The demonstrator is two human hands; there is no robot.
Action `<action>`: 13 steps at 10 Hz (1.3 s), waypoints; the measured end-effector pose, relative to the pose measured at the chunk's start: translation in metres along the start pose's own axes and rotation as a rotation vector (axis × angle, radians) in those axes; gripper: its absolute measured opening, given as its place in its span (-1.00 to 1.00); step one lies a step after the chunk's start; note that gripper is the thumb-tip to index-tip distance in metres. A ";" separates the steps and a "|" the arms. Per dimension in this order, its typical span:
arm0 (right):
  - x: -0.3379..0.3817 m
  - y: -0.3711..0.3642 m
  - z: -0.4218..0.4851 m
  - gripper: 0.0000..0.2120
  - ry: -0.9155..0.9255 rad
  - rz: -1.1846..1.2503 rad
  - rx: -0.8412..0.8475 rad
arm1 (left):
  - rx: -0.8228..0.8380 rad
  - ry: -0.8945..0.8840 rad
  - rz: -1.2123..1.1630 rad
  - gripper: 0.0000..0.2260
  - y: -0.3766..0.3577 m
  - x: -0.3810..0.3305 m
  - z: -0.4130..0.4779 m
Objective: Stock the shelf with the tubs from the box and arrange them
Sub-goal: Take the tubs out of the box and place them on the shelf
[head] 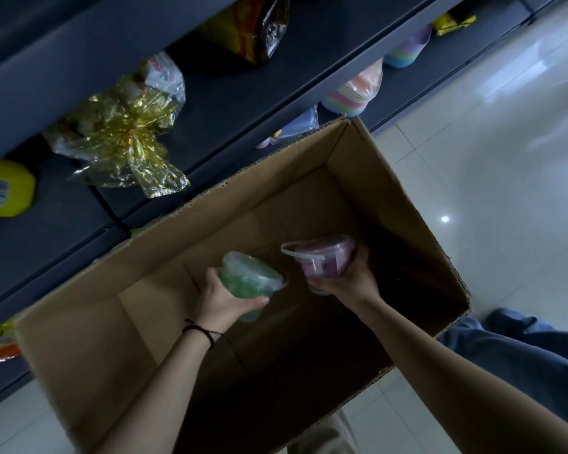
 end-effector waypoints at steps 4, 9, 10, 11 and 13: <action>0.125 0.066 -0.133 0.09 0.479 0.285 0.028 | -0.234 -0.089 -0.765 -0.44 0.094 -0.047 -0.143; 0.280 0.061 -0.443 0.10 1.041 0.332 0.005 | -0.570 -0.735 -0.797 -0.48 0.307 -0.075 -0.396; 0.285 0.034 -0.495 0.10 1.108 0.374 0.043 | -0.623 -0.775 -0.811 -0.28 0.341 -0.042 -0.424; 0.288 0.003 -0.537 0.15 1.164 0.382 0.097 | -0.622 -0.765 -0.796 -0.14 0.367 -0.014 -0.453; 0.304 -0.053 -0.614 0.15 1.248 0.352 0.163 | -0.696 -0.787 -0.835 -0.04 0.409 0.029 -0.524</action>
Point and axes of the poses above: each hand's wrist, its own z-axis towards the middle knuckle, its own y-axis out of the back of the hand, x = y × z, the point moved 4 cm from there along z, towards the middle knuckle, and after that the axes turned 6 degrees about z, right-handed, at the moved point
